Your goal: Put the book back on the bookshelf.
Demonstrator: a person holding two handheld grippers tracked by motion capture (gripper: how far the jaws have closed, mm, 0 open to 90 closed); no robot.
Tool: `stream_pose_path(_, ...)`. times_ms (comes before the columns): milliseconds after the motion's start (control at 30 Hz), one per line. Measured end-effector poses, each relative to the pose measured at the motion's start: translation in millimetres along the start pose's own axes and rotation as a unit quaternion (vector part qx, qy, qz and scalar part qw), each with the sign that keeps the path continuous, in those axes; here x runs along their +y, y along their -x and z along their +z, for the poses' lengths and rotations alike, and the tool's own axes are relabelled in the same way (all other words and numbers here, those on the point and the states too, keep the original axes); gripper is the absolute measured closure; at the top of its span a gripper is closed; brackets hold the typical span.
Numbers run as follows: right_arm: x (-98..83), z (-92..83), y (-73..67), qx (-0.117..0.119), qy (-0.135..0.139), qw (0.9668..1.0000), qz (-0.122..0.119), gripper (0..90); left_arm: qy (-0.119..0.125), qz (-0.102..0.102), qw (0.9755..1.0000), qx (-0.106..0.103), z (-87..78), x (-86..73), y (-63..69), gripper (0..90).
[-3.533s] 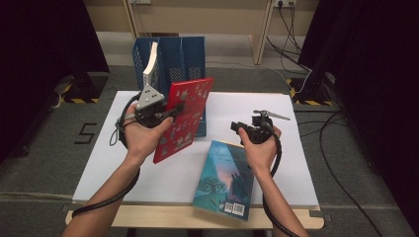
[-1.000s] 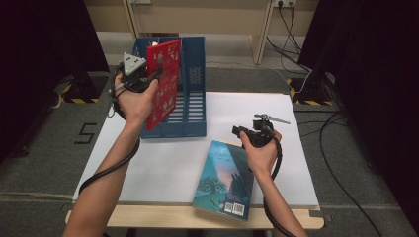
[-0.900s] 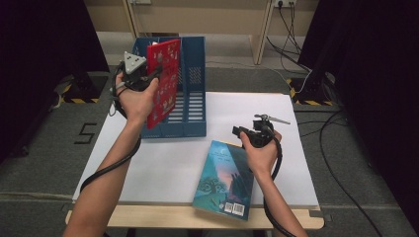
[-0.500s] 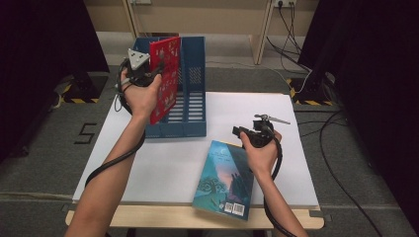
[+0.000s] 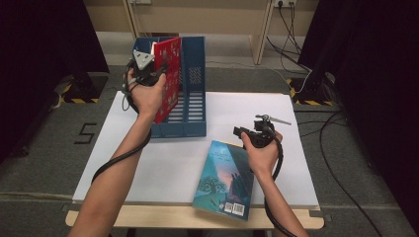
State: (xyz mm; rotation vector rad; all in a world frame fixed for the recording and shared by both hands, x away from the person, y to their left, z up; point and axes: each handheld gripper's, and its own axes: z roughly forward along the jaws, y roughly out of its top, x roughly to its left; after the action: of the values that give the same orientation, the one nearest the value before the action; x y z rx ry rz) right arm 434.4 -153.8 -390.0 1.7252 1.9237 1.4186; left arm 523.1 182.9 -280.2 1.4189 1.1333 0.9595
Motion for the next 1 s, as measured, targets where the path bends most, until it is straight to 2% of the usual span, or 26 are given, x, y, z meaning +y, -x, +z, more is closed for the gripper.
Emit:
stream_pose_path(300, -0.5, 0.0, 0.9, 0.000, -0.002, 1.0000, 0.003, 69.5, 0.001, -0.005, 1.0000, 0.008, 8.8, -3.8, 1.8, 79.3)
stream_pose_path(467, -1.1, 1.1, 3.4, -0.001, 0.001, 1.0000, -0.008, 69.6, 0.001, -0.007, 0.9999, 0.010, 13.5, -6.3, 1.2, 79.3)
stream_pose_path(600, -1.8, 1.4, 2.2, -0.001, -0.003, 1.0000, 0.002, 69.6, 0.001, -0.009, 0.9999, 0.010, 17.9, -8.6, 0.6, 79.3)
stream_pose_path(1000, -2.4, 2.8, 2.6, -0.001, -0.004, 1.0000, 0.001, 69.7, 0.007, -0.002, 0.9998, 0.017, 29.6, -17.5, -0.2, 79.2)
